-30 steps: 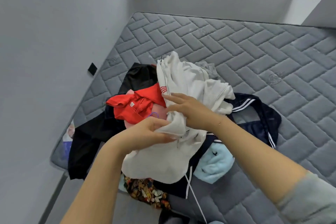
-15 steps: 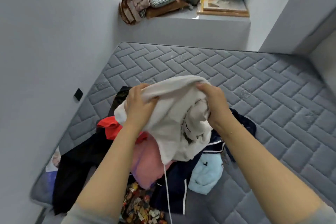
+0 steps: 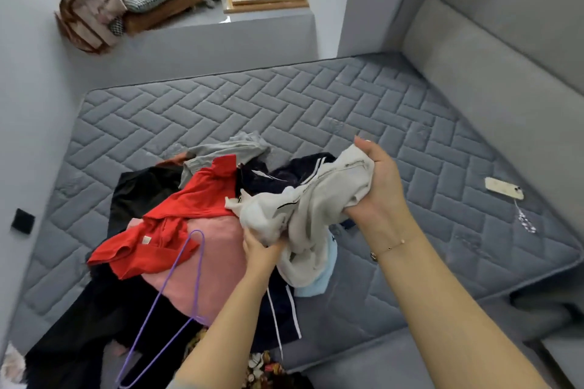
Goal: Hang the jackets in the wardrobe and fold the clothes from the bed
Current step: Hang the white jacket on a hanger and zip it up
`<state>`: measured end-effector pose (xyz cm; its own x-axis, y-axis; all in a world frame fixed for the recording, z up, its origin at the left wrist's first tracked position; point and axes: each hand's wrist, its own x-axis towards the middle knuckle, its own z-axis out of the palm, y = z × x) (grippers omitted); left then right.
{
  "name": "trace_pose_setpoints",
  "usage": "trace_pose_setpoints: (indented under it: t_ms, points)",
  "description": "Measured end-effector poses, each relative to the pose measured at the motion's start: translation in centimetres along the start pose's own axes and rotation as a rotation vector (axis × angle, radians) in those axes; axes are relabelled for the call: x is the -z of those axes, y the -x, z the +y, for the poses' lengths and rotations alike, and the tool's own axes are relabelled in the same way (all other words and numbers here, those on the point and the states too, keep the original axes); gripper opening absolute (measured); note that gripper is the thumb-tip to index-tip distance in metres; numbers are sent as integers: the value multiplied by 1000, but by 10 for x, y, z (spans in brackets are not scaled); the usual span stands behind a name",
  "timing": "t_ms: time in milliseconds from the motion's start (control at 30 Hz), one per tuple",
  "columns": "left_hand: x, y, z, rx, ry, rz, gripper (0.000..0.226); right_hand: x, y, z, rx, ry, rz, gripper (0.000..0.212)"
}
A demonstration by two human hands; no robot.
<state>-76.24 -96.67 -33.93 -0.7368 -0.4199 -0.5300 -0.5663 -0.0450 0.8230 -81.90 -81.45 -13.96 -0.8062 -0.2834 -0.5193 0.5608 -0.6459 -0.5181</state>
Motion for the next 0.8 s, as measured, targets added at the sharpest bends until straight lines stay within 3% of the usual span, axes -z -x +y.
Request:
trace_pose_setpoints:
  t_ms: [67,200,233,333,433,500,533,667,800]
  points:
    - [-4,0,7,-36,-91,62,106,13,17,-6,-4,-21,32,60]
    - [-23,19,13,-48,-171,-280,31,49,51,-27,72,-17,137,41]
    - [-32,29,12,-19,-144,-308,25,61,61,-33,122,5,160,37]
    - [-62,68,13,-3,-62,-273,37,105,96,-56,282,118,238,29]
    - [-88,118,29,-85,-110,-370,38,156,139,-82,418,163,377,12]
    - [-105,155,44,-153,-163,-462,37,190,169,-97,492,160,485,25]
    - [-114,174,52,-194,-215,-525,36,206,183,-101,521,144,521,29]
    - [-155,246,73,-295,-350,-823,25,261,242,-106,614,12,601,11]
    - [-196,301,77,-261,-319,-1126,43,303,302,-109,756,27,569,11]
